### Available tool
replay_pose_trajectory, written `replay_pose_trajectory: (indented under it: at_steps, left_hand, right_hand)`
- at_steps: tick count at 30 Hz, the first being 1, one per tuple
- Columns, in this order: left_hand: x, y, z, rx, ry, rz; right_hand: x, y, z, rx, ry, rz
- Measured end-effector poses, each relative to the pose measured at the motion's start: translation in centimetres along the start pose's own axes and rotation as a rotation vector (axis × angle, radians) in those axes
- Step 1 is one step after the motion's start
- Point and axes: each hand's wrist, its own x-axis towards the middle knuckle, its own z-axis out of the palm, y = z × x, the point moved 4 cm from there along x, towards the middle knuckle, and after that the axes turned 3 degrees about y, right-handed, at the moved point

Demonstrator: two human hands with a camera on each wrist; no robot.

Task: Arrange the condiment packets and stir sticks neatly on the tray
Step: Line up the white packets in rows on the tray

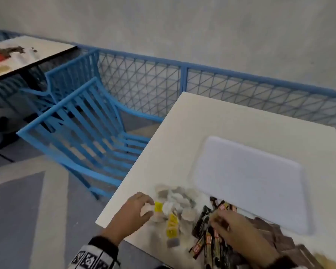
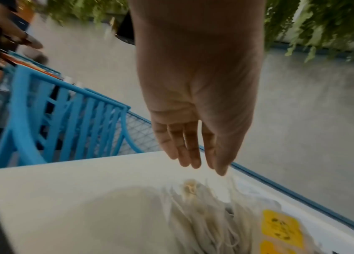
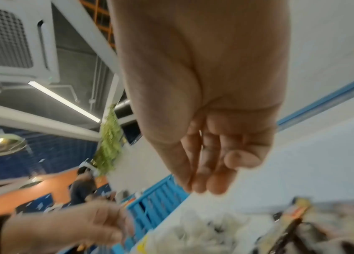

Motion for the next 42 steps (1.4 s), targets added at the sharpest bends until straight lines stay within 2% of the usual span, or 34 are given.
replay_pose_trajectory:
  at_steps: [6,13,19,23,25,27,29,32,34,38,42]
  left_hand:
    - [3.0,1.9,1.8,-0.008,-0.075,0.118]
    - [5.8,4.1,2.9,-0.031,-0.147,0.162]
    - [6.1,4.9,2.7,-0.169,-0.081,0.153]
    - [5.4,4.4,1.3,-0.314,-0.05,0.088]
    - [5.0,3.7,0.4,-0.356,-0.016,0.065]
    - [4.6,2.6,-0.6,-0.349,0.054,0.032]
    - [4.0,1.6,-1.6,-0.35,0.146,0.007]
    - [3.1,0.5,-2.5,-0.385,0.224,-0.033]
    - [2.8,0.2,-2.5,-0.398,0.23,-0.051]
    - [2.7,0.2,-1.9,-0.447,0.181,-0.067]
    - [3.0,0.6,-1.8,-0.466,0.169,-0.083]
  right_hand:
    - [6.4,-1.9,3.9,0.019,0.137,-0.07]
    - [9.3,-1.2,5.6,-0.09,0.087,0.008]
    - [8.8,-2.8,4.4,0.196,0.168,-0.062]
    - [8.2,-3.8,3.7,0.504,0.224,-0.02]
    - [8.0,-4.0,3.8,0.55,0.229,-0.026]
    - [7.8,-3.9,4.1,0.507,0.213,-0.017]
    - [7.6,-3.6,4.9,0.375,0.127,-0.025]
    - [7.3,-3.1,6.5,-0.052,-0.05,-0.086]
    - [7.3,-2.7,7.4,-0.247,-0.114,-0.097]
    - [7.5,-2.9,7.8,-0.343,-0.131,-0.107]
    - [7.5,-3.2,7.3,-0.248,-0.069,-0.105]
